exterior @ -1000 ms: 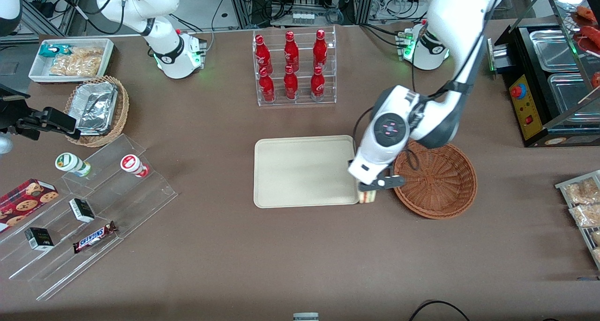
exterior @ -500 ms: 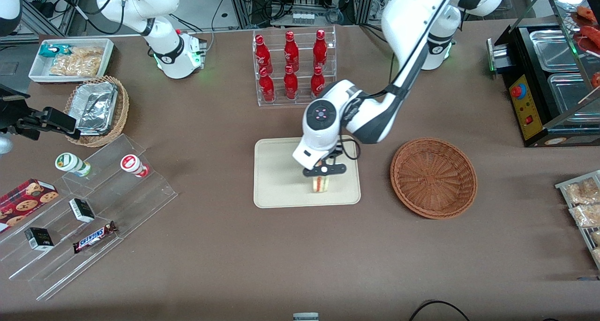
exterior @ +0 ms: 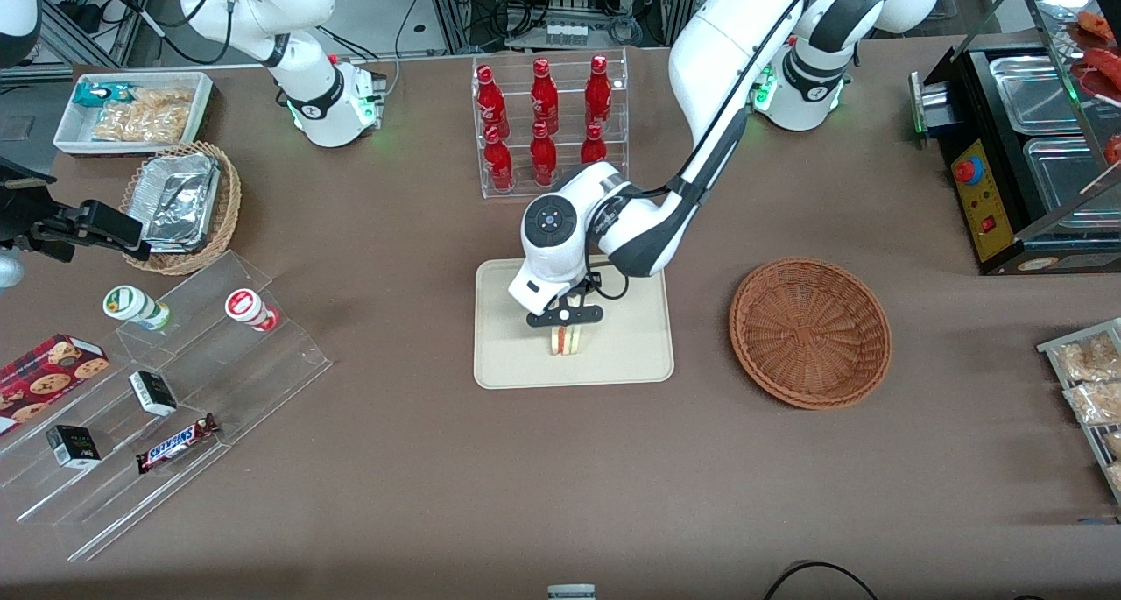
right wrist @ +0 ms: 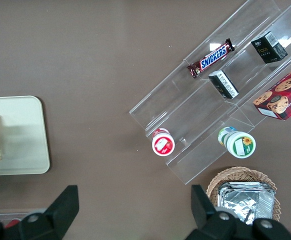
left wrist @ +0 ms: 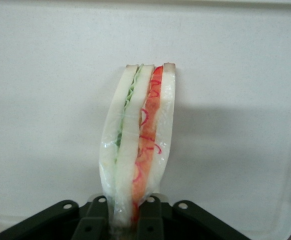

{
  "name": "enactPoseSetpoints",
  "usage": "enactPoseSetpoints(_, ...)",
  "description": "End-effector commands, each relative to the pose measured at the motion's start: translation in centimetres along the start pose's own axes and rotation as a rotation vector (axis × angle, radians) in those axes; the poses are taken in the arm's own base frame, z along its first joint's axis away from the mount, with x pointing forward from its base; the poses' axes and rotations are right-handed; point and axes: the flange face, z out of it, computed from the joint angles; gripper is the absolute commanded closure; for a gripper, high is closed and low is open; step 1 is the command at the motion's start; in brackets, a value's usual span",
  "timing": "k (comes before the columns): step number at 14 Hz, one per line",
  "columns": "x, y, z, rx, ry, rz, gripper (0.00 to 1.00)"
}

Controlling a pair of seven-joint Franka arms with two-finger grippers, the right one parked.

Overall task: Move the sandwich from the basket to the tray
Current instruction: 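Lower the sandwich onto the tray and open the left gripper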

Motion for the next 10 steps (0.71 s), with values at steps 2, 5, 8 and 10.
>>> enactPoseSetpoints(2, 0.8, 0.1, -1.8, -0.004, 0.027, -0.032, 0.00)
enactPoseSetpoints(5, 1.4, -0.6, -5.3, -0.017, 0.053, -0.042, 0.00)
enactPoseSetpoints(8, 3.4, -4.1, -10.2, 0.012, 0.080, -0.101, 0.00)
enactPoseSetpoints(10, 4.5, -7.7, -13.1, 0.064, 0.033, -0.150, 0.00)
